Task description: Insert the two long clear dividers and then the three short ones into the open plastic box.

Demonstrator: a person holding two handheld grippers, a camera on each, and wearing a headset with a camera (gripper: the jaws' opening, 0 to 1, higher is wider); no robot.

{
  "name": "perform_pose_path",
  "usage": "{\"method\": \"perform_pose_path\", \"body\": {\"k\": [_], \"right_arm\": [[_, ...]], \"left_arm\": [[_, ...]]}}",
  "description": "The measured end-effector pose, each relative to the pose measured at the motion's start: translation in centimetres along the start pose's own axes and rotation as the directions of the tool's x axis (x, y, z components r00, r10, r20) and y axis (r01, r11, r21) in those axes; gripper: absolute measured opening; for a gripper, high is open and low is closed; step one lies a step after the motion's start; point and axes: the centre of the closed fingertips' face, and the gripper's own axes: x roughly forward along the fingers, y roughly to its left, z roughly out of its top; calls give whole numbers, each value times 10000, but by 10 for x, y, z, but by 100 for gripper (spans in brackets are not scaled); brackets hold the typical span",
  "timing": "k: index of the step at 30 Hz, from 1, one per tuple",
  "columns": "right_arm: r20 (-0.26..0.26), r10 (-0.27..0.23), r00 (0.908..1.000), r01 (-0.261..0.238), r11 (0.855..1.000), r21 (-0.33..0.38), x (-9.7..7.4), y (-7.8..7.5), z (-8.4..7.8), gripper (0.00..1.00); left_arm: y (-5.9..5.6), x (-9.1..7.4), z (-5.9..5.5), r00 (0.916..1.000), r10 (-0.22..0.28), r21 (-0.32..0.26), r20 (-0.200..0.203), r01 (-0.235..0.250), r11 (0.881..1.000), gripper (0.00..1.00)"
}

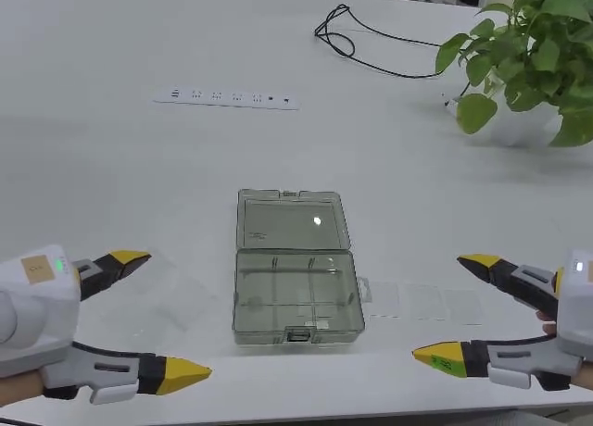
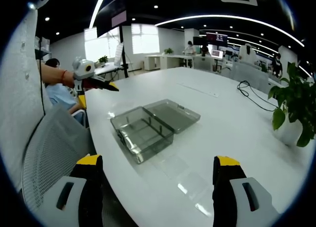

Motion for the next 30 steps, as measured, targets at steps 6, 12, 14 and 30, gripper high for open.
{"method": "perform_pose_path", "body": {"k": [6, 12, 14, 30], "right_arm": [[-14, 28, 10000, -28, 10000, -61, 1, 2, 1, 93], [-10, 44, 10000, -44, 10000, -72, 1, 2, 1, 93], [-20, 34, 10000, -34, 10000, -73, 1, 2, 1, 93], [-39, 82, 10000, -82, 9999, -88, 2, 2, 0, 92]], "left_arm": [[0, 0, -1, 10000, 3, -12, -11, -3, 10000, 100], [-1, 0, -1, 10000, -11, -3, -25, 11, 10000, 100], [-1, 0, -1, 10000, -10, 5, -23, 10, 10000, 100], [-2, 2, -1, 9998, -136, 69, -165, 137, 9999, 100]]}}
